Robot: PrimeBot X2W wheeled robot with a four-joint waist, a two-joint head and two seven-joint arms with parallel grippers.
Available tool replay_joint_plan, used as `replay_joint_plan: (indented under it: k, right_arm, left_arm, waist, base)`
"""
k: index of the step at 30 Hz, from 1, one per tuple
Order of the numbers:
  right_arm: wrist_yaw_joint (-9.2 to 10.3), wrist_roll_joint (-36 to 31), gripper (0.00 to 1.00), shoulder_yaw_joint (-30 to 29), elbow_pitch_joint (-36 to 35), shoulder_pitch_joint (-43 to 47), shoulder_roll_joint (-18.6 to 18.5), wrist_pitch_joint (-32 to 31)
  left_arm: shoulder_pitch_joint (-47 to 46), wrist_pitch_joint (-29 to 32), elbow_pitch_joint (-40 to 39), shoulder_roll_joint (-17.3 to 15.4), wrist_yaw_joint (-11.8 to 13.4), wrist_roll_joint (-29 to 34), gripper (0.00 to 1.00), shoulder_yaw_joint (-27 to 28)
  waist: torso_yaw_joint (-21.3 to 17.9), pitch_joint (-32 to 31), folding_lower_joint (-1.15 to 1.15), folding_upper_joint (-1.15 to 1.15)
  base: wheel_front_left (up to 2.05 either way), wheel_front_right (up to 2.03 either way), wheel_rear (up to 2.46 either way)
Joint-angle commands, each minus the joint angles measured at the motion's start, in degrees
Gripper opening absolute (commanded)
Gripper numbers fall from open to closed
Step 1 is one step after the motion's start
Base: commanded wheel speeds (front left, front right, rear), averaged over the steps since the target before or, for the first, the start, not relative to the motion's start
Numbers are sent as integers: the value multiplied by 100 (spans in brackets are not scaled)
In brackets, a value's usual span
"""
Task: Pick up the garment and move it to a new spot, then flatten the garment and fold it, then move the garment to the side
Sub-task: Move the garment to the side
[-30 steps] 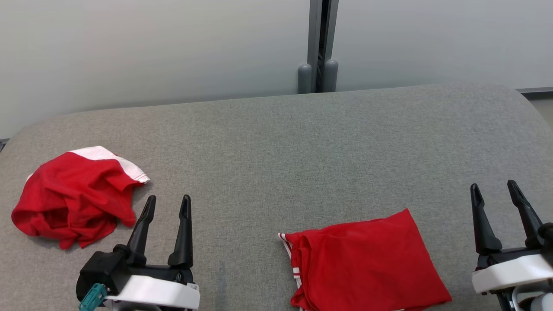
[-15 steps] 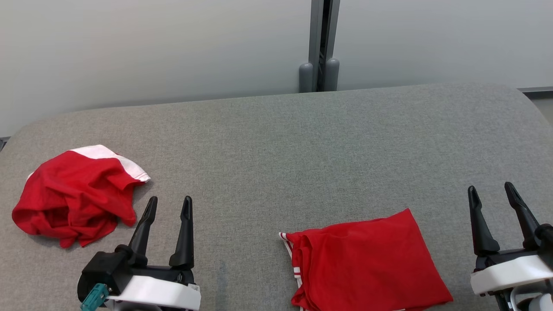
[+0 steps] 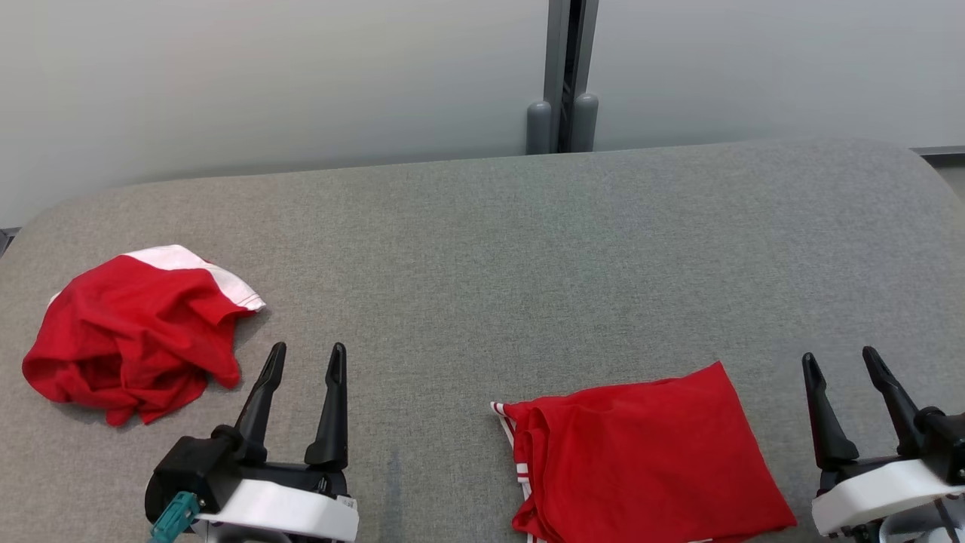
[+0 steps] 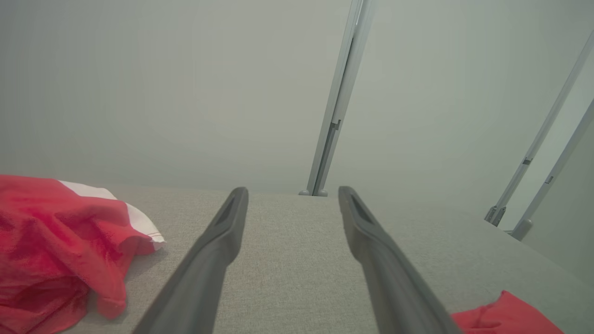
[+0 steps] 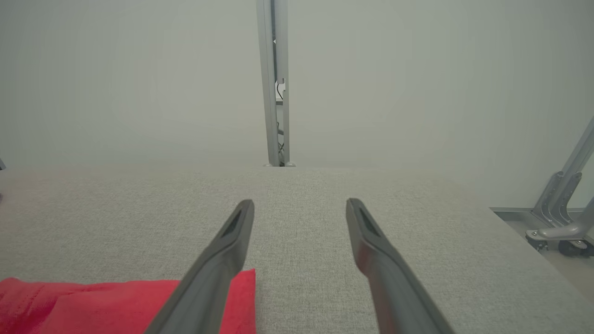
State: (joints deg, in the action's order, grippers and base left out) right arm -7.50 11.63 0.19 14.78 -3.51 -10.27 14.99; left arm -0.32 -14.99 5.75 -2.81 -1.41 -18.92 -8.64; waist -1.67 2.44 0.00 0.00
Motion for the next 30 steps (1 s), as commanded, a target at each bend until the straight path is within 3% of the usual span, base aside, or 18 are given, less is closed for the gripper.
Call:
replay_joint_plan:
  k: [1,18,29,30]
  right_arm:
    - [2,82,100,39,131,-38,-59,28]
    - [2,1706,100,1765,1903,-528,-607,1]
    - [0,2788,100,2891,2373,-854,-838,-498]
    - [0,2833,35,2965,2397,-885,-858,-484]
  left_arm:
    - [-121,-24,12,-23,-9,14,100,-16]
    - [-274,-24,110,-22,-44,59,100,-117]
    - [-309,-24,142,-21,-24,8,100,-173]
    - [-312,-24,137,-21,-20,3,100,-179]
  waist:
    - [45,66,0,0]
    - [283,374,0,0]
    - [400,350,0,0]
    - [410,352,0,0]
  base:
    - [0,0,0]
    - [0,0,0]
    - [0,0,0]
    - [0,0,0]
